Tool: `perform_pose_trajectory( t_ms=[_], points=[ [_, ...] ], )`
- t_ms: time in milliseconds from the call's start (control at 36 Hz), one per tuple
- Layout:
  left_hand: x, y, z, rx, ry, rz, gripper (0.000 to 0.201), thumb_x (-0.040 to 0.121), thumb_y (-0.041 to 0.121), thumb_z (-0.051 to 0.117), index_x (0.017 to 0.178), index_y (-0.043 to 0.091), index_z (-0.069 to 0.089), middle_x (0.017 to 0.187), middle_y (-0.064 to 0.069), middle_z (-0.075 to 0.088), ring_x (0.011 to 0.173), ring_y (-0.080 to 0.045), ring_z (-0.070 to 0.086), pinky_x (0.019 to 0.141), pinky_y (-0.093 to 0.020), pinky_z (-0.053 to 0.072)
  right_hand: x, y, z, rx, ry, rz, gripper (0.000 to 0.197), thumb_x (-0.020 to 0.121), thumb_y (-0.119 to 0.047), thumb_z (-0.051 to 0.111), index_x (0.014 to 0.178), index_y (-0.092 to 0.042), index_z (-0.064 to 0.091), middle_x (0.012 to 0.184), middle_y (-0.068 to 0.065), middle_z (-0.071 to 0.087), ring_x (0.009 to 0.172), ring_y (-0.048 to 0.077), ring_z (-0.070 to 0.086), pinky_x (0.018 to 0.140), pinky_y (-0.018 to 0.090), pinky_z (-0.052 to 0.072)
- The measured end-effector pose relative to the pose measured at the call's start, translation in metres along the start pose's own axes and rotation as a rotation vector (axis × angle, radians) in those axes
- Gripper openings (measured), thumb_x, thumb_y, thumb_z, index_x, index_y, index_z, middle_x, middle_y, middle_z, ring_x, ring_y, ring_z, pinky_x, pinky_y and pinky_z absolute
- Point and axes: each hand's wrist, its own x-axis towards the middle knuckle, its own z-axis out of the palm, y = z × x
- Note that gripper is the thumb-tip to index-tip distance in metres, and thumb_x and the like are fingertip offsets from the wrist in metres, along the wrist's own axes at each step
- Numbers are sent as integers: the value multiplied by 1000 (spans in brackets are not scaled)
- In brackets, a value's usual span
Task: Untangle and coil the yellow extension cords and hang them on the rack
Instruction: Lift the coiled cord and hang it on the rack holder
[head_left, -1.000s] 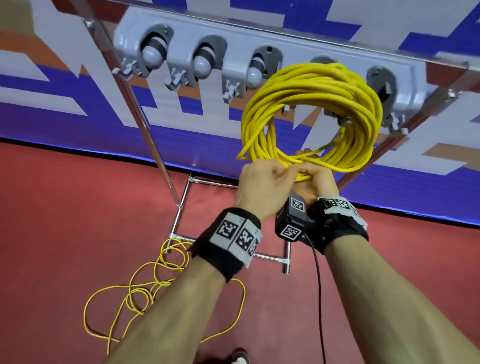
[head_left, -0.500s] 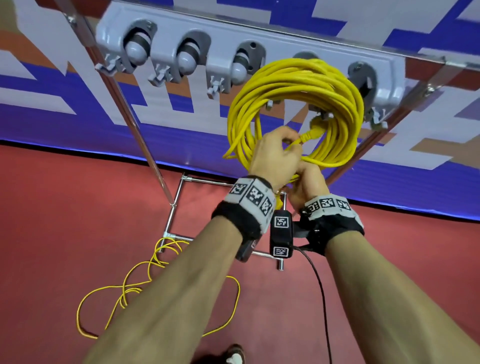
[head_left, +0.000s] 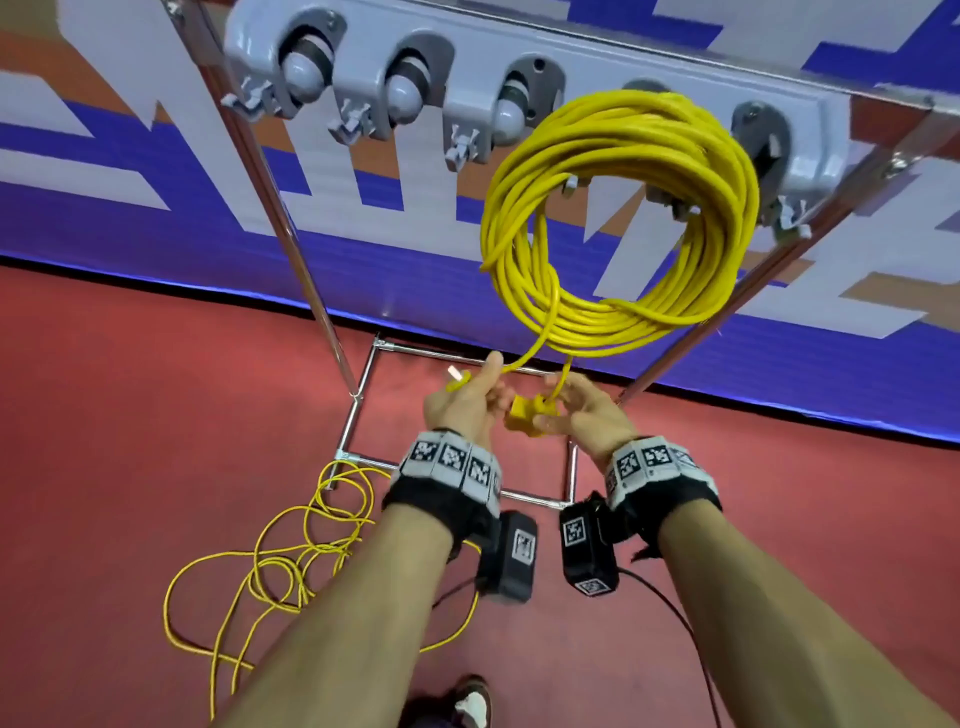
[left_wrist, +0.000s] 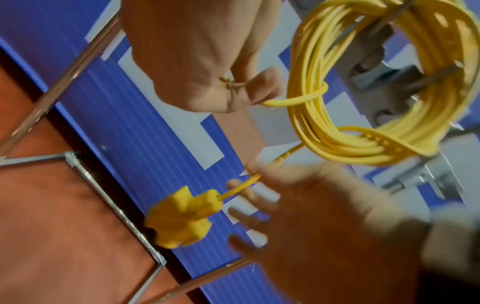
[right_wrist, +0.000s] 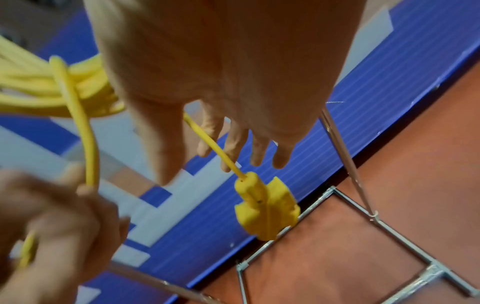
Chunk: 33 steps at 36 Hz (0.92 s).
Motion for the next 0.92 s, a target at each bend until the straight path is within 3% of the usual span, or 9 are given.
perform_pose_trajectory(
  t_ms=[56,194,306,389,472,583,694,805,917],
  points=[
    [4,5,10,-67,23,-27,26,83,-3,71,71,5,49,63,-9,54,42,-10,59,45,-17,50,-2,10,2,-82,24,16,39,81,17,58,102,-17,56,100,5,61,92,21,57,86,37,49],
    [9,19,27,109,-80,-128,22,86,16,71,84,13,49,117,-12,63,118,-27,60,89,-29,50,-13,5,4,-37,74,73,34,92,7,34,81,-16,56,78,7,58,64,19,54,41,19,35],
    [6,30,38,281,-203,-16,27,60,-15,68,77,-8,48,71,-18,63,103,-34,60,91,-45,47,-28,-7,3,9,66,75,28,95,4,38,86,-16,56,74,6,56,58,21,53,46,23,45],
    [-10,40,47,602,-403,19,76,42,11,74,115,-2,55,122,-25,59,120,-40,54,98,-53,44,-45,-18,-1,58,77,42,23,96,6,38,100,-8,57,73,9,51,48,14,53,43,29,54],
    [-16,53,55,705,-512,-32,74,58,36,86,123,17,57,132,-3,55,125,-26,47,105,-48,39,-62,-28,-10,54,95,-20,20,96,4,40,106,-1,57,74,11,49,49,17,52,44,33,55],
    [-10,67,62,609,-445,-99,75,74,51,76,136,20,46,142,-9,46,127,-42,47,104,-57,40,-79,-46,-26,165,176,-74,28,95,3,46,118,-10,54,67,14,50,43,20,49,36,26,42],
    [-6,72,65,607,-397,-72,74,70,54,79,126,14,52,125,-9,60,98,-38,66,90,-56,51,-86,-69,-38,417,157,-100,22,92,6,46,99,-13,52,57,13,46,34,17,38,34,19,28],
    [4,68,63,527,-390,11,29,82,26,76,98,8,60,82,-13,69,74,-27,73,63,-35,60,-86,-97,-30,710,47,-73,22,91,7,42,87,-5,60,71,8,64,55,15,61,47,24,51],
    [8,62,60,438,-385,84,17,80,12,75,92,5,67,84,-16,71,84,-33,71,77,-44,59,-78,-118,-16,870,200,-49,24,95,7,41,79,-4,55,85,9,59,74,13,61,63,16,51]
  ],
)
